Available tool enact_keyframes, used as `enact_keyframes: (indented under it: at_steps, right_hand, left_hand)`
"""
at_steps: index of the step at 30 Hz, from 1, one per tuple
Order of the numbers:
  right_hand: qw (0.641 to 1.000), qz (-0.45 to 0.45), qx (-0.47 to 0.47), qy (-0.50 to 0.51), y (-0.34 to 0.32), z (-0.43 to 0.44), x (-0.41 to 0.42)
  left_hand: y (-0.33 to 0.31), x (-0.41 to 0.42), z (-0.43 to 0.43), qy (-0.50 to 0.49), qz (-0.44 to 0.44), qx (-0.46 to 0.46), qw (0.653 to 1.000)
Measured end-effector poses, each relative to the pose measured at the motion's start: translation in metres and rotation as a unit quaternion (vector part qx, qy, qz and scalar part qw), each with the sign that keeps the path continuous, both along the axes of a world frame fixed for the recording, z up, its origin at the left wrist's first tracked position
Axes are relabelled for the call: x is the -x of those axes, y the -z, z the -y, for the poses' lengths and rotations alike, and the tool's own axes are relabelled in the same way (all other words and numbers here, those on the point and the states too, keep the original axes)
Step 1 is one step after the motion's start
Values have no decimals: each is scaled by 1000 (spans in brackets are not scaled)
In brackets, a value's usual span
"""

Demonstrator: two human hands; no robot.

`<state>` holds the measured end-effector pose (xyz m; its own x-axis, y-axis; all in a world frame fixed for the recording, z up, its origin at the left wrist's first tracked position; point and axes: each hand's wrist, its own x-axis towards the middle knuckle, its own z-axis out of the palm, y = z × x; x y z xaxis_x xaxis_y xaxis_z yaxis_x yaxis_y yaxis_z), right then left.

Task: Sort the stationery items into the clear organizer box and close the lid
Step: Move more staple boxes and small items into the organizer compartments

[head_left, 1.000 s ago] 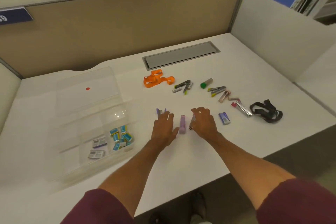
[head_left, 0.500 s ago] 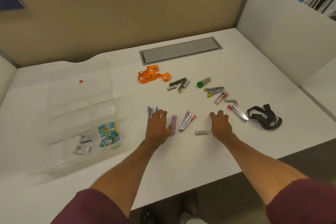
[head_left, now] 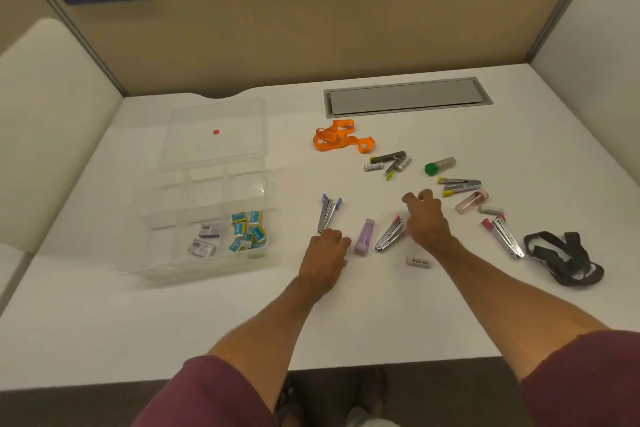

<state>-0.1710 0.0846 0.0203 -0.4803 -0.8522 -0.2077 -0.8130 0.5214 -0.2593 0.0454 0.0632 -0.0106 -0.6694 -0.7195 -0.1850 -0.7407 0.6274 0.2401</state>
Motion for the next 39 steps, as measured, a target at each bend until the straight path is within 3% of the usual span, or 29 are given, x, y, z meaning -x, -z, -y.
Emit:
enact_keyframes:
  at_steps: [7,12,26,36,39]
  right_hand:
    - [999,3,8,-42,-13,24,-28]
    - [995,19,45,-87,-27,46,-70]
    - [962,68,95,-249,-44,111,-250]
    - [946,101,79,-297,-26,128,-320]
    - [944,103,63,-308,-20,129,-330]
  left_hand:
    - [-14,-1,11,-8,-43,4,999]
    - [-38,-22,37,-69,-77,-10,995]
    - [-62,-181,80,-216,-115,33,969]
    - [-49,-234,88,-273,-119,-79,951]
    - [-43,-241,91,-273,-126,-61,952]
